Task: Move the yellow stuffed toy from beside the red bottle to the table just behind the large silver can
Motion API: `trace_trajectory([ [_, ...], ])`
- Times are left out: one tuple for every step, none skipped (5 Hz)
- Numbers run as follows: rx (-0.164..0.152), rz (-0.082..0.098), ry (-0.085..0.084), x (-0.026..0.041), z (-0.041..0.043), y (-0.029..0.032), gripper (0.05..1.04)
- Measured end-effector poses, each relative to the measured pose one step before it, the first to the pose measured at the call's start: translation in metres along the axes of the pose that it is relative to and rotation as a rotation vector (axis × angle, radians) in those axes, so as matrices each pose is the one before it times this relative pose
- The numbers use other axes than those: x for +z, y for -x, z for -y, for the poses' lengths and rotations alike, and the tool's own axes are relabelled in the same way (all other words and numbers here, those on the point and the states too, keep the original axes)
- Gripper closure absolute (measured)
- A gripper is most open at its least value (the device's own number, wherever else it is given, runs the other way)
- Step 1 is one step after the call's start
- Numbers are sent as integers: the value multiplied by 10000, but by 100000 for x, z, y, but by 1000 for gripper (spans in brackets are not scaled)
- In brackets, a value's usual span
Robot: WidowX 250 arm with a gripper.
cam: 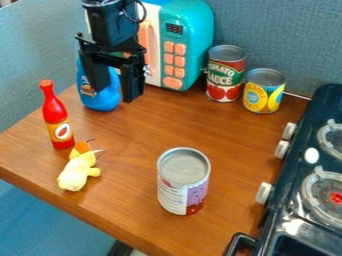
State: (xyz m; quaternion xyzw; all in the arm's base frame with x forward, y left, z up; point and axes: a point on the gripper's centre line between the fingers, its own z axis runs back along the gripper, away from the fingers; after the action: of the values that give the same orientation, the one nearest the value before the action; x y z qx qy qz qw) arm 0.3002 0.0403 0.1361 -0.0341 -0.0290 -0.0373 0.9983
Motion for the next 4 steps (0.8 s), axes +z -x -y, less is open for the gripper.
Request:
trace_trajectory([
  [25,-280,70,-871,-94,293,79],
  [-923,-583,61,-1441,-133,2262,79],
  [-134,-419,-835,-123,-1337,2749,79],
  [-319,-597,-439,-1443,-370,1630,79],
])
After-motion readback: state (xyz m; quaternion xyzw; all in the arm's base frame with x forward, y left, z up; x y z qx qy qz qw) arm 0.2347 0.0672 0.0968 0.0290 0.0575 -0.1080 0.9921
